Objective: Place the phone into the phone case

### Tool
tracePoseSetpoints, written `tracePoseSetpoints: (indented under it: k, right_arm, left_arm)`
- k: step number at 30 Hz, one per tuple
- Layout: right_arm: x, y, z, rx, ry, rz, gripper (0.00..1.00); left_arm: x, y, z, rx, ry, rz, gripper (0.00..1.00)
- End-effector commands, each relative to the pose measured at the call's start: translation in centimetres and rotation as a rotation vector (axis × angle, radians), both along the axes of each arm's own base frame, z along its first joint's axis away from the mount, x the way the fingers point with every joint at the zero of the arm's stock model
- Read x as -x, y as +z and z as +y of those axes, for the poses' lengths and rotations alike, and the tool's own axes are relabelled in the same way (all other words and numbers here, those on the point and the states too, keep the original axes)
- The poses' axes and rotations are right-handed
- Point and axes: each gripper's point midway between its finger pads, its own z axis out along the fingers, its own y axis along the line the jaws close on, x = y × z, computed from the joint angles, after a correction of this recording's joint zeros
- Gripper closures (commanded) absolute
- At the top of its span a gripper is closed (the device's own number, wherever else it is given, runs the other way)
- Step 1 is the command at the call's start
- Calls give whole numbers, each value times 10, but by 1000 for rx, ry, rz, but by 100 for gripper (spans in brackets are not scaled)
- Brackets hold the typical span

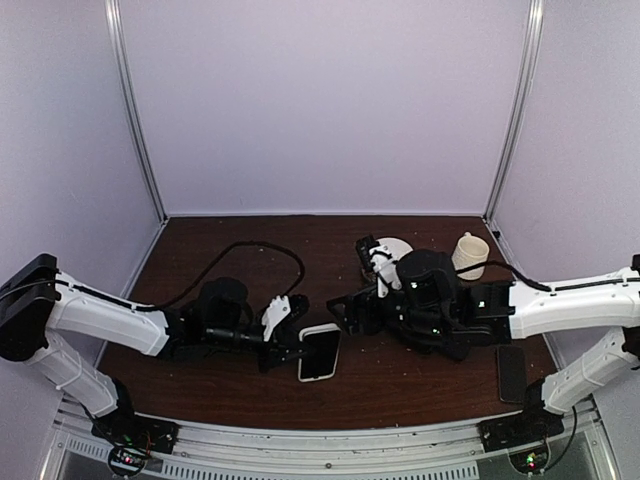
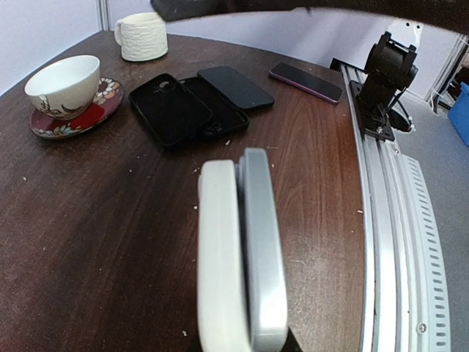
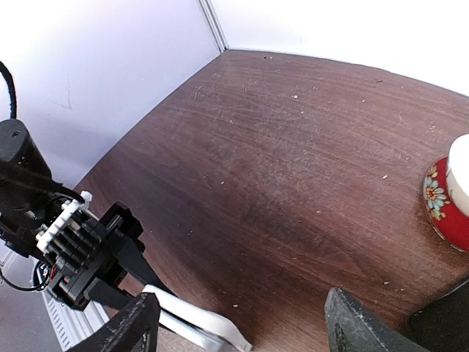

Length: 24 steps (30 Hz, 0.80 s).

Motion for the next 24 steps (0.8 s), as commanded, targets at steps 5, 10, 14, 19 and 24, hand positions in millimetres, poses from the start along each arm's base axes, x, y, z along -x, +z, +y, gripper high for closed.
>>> tracePoseSetpoints:
  k: [5,10,14,19,24]
  right_arm:
    - [-7,-28,44,131,-75,-47,18]
    - [-10,-59,35,190,-117,-49,19]
    - [-8,-84,36,240,-111,-44,19]
    - [-4,-95,41,237,-96,-35,19]
    - [-5,-99,36,234,-117,-38,20]
  left_arm:
    - [-3,-7,-1,-11,12,-79,98]
    - [0,2,-4,18,3,-91,93]
    - [3,1,-7,9,-12,-92,90]
    - [2,4,-9,16,-11,-96,74]
    - [-2,6,-19,14,-13,-87,70]
